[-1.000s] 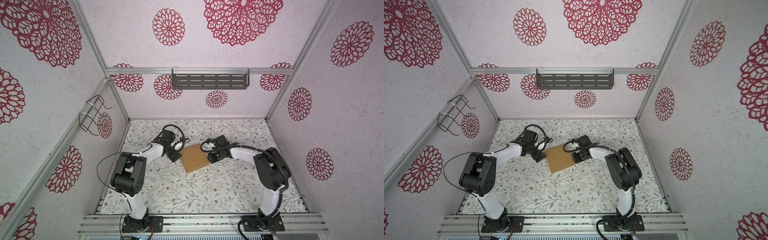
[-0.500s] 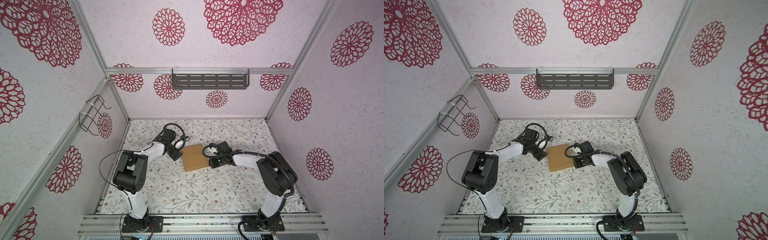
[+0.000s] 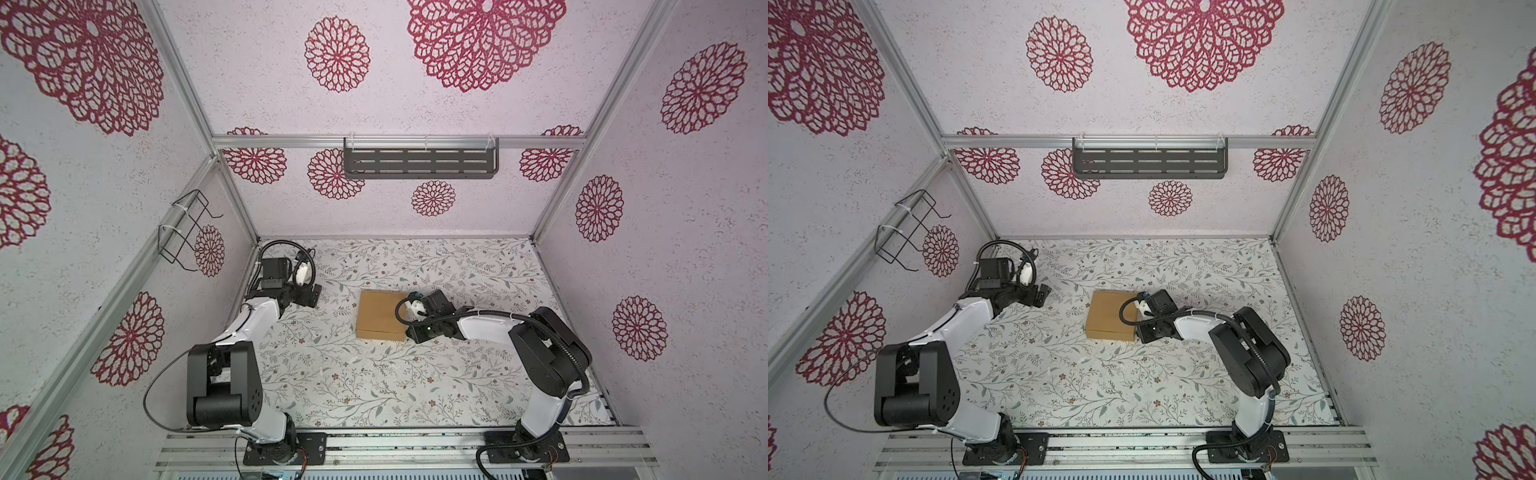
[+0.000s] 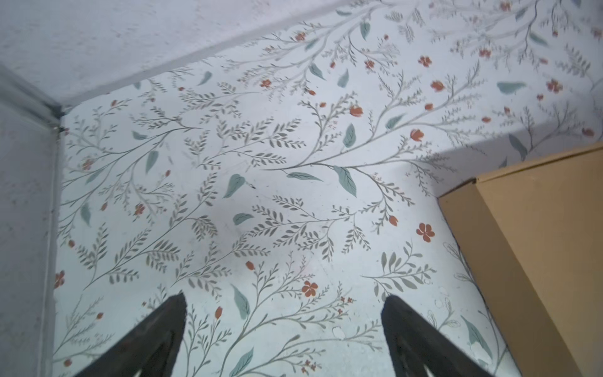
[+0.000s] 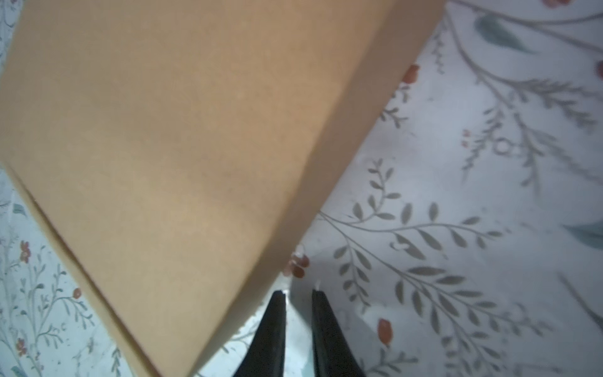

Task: Assemble paper box
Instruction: Reset both arms

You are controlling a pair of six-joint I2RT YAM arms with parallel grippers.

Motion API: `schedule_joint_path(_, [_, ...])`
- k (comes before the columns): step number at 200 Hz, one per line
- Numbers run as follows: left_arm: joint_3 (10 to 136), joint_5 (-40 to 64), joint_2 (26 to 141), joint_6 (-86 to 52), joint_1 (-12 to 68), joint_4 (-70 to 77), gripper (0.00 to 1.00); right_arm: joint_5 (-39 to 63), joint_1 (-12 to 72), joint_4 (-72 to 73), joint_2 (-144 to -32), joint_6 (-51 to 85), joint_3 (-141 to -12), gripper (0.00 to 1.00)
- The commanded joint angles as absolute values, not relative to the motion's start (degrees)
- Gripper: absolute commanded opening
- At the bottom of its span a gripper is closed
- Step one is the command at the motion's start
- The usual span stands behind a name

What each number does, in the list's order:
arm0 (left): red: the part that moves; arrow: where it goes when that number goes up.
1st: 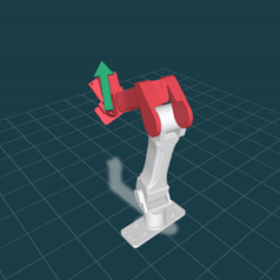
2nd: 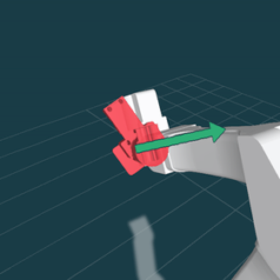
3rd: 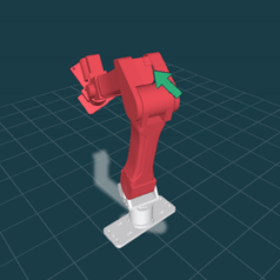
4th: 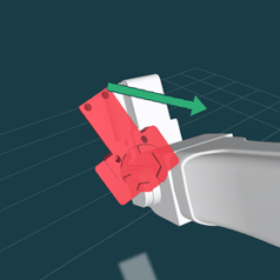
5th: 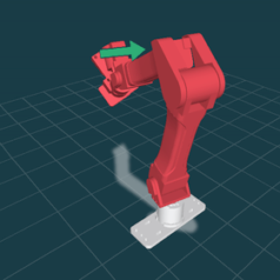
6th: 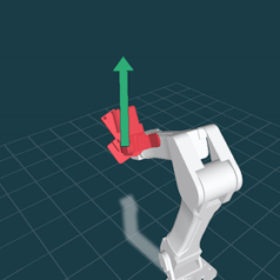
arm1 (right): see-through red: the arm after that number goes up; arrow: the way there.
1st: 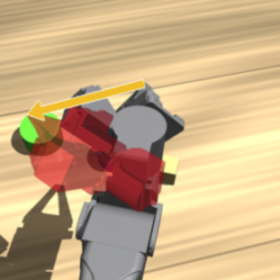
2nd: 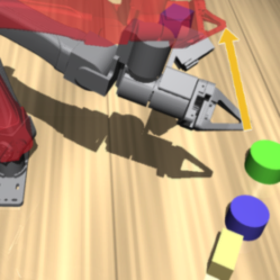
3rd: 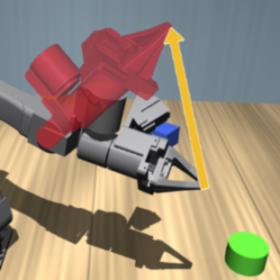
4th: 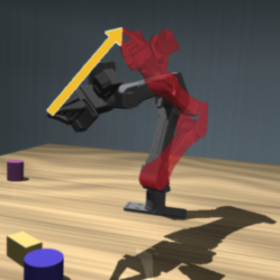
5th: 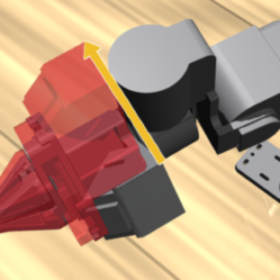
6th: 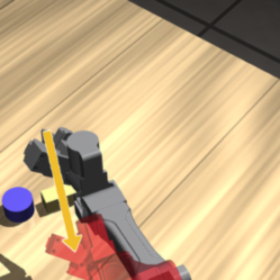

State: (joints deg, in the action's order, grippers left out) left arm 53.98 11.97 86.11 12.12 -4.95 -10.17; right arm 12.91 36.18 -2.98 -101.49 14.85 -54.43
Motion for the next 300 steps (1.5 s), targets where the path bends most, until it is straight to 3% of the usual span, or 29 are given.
schedule_joint_path(1, [47.94,17.09,84.18,1.93,-6.93,-0.51,0.97,6.32,31.6,-4.02,-93.85,14.74,-52.78,0.28])
schedule_joint_path(35, [37.41,17.78,81.18,-2.37,-10.42,14.01,0.97,-2.99,25.31,-4.15,-84.57,10.87,-48.75,0.52])
schedule_joint_path(72, [32.11,16.35,81.99,-3.2,-11.43,25.71,0.97,-10.85,19.15,1.6,-75.6,7.18,-42.81,0.7])
schedule_joint_path(103, [29.62,16.62,85.84,-3.25,-11.36,36.99,0.97,-14.23,14.29,11.23,-70.45,3.61,-36.13,0.99])
schedule_joint_path(124, [28.48,14.48,85.44,-3.74,-11.3,38.2,0.97,-15.26,11.37,19.0,-68.86,0.34,-31.56,0.99])
schedule_joint_path(156, [19.43,12.85,89.66,-4.88,-11.25,60.91,0.97,-13.63,6.51,35.25,-68.35,-3.48,-23.31,0.99])
schedule_joint_path(176, [24.08,8.82,87.39,-6.33,-11.48,47.4,0.97,-9.3,3.01,43.92,-70.67,-3.98,-20.25,0.99])
schedule_joint_path(219, [24.26,4.99,87.99,-7.56,-10.88,48.48,0.97,-2.19,-1.4,50.63,-78.92,1.45,-20.77,0.99])
schedule_joint_path(273, [24.33,4.66,87.8,-7.38,-10.67,48.07,0.97,-4.37,-1.06,69.06,-87.93,1.61,-14.4,0.99])
schedule_joint_path(300, [24.5,2.76,87.78,-6.79,-9.82,47.55,0.97,-7.1,-0.55,67.89,-87.65,1.93,-14.65,0.99])
